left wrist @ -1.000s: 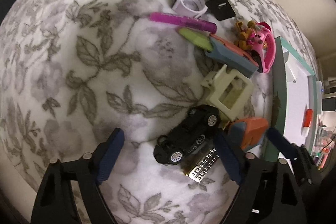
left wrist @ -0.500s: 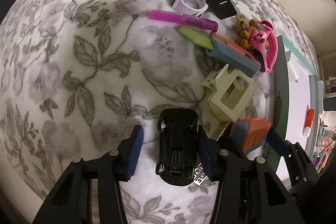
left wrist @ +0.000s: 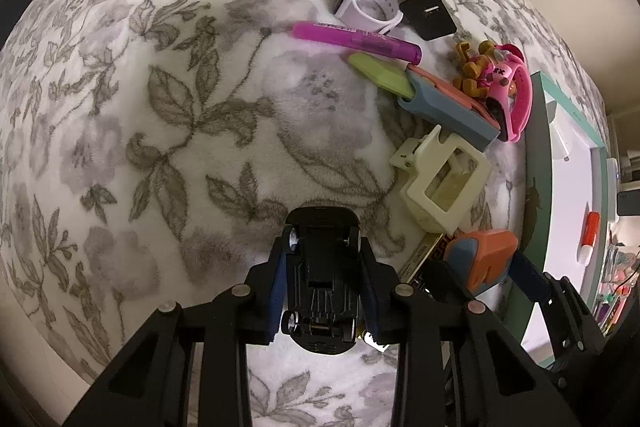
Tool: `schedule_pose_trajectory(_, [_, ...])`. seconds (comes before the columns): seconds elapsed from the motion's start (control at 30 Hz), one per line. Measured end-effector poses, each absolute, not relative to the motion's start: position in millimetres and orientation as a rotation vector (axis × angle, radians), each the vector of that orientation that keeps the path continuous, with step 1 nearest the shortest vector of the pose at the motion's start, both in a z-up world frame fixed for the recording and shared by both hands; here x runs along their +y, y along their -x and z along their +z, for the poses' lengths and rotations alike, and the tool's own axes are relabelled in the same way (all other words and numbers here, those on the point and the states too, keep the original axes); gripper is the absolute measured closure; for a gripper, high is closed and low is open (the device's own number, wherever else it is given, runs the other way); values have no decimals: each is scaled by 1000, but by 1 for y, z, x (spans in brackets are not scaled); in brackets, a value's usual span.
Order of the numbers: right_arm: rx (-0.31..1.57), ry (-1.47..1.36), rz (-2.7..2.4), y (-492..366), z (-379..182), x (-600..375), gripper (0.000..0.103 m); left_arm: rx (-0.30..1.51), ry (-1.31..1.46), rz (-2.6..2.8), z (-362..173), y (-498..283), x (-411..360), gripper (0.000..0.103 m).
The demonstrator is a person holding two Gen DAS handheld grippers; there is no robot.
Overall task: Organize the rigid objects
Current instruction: 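Grasp the black toy car with the left tool while the right tool grasps the orange-blue toy, then carry the toy car and orange-blue toy over the tray with both tools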
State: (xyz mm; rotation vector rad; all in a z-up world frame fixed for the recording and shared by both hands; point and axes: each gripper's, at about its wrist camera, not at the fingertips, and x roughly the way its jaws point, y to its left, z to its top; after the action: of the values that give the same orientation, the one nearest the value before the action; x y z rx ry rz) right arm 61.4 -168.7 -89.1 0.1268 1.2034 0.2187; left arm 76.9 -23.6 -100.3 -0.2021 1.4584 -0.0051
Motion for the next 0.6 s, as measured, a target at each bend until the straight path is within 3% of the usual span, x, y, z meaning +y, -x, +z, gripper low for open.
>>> schedule_pose_trajectory(0.6, [1108,-236,230,-56,-47,-193,29,1257,289,-13,-34,-73,1,69])
